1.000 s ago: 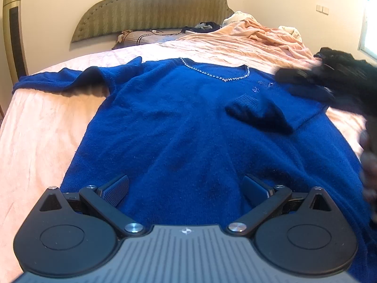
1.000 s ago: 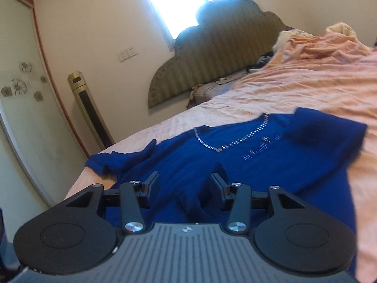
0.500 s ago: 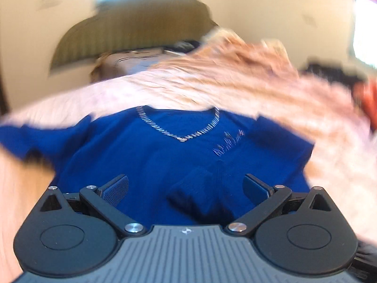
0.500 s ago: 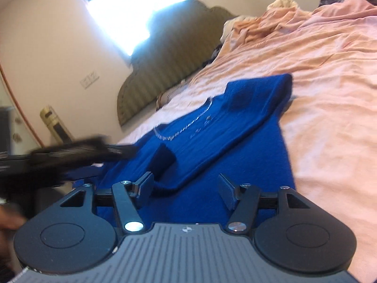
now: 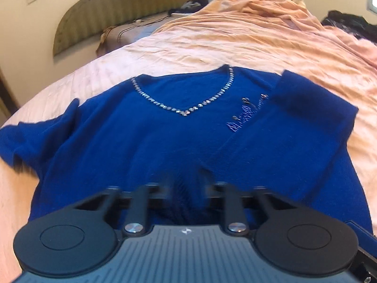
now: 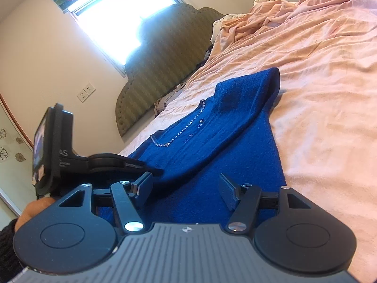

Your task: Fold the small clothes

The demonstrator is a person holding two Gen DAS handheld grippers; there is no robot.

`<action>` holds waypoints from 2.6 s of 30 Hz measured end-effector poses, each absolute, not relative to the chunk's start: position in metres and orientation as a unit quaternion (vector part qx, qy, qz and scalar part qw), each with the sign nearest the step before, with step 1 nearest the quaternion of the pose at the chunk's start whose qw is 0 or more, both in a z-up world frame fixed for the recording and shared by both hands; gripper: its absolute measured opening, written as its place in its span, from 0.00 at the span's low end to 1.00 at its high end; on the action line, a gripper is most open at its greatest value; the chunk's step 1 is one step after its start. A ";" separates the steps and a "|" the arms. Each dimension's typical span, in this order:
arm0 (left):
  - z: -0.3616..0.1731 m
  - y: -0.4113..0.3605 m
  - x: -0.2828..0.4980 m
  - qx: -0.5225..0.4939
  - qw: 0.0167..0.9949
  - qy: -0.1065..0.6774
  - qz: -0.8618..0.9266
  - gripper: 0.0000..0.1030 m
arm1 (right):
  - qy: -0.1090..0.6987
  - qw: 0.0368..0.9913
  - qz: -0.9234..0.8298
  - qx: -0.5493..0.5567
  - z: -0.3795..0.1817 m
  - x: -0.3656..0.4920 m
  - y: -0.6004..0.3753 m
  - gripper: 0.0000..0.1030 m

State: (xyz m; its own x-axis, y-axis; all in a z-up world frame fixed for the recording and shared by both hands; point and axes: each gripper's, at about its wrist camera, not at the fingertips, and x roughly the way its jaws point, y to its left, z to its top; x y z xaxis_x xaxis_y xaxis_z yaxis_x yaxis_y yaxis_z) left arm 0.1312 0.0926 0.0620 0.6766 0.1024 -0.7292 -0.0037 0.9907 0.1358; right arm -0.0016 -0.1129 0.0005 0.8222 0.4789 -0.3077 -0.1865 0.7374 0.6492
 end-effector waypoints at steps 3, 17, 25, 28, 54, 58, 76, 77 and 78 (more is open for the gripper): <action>0.086 0.102 0.128 0.048 0.930 0.363 0.043 0.11 | 0.236 0.903 0.184 0.308 0.000 -0.001 -0.113 0.64; 0.104 0.236 0.099 -0.065 0.940 0.297 0.155 0.11 | 0.245 0.906 0.188 0.291 0.002 0.005 -0.108 0.64; 0.070 0.257 0.094 -0.079 0.924 0.347 0.143 0.12 | 0.259 0.904 0.194 0.278 0.001 0.012 -0.102 0.65; 0.072 0.265 0.084 -0.083 0.921 0.359 0.130 0.26 | 0.268 0.901 0.214 0.264 0.008 0.015 -0.103 0.65; 0.037 0.223 0.076 -0.047 0.940 0.335 0.036 1.00 | 0.337 0.932 0.132 0.002 0.011 0.214 -0.090 0.74; 0.037 0.224 0.074 -0.048 0.941 0.334 0.035 1.00 | 0.325 0.939 0.102 0.050 0.032 0.202 -0.089 0.75; 0.039 0.229 0.071 -0.067 0.943 0.325 0.028 1.00 | 0.321 0.938 0.132 -0.021 0.004 0.190 -0.043 0.93; 0.040 0.232 0.069 -0.072 0.944 0.322 0.024 1.00 | 0.321 0.938 0.132 -0.021 0.004 0.190 -0.043 0.93; 0.044 0.236 0.066 -0.082 0.944 0.318 0.020 1.00 | 0.321 0.938 0.132 -0.022 0.004 0.190 -0.043 0.94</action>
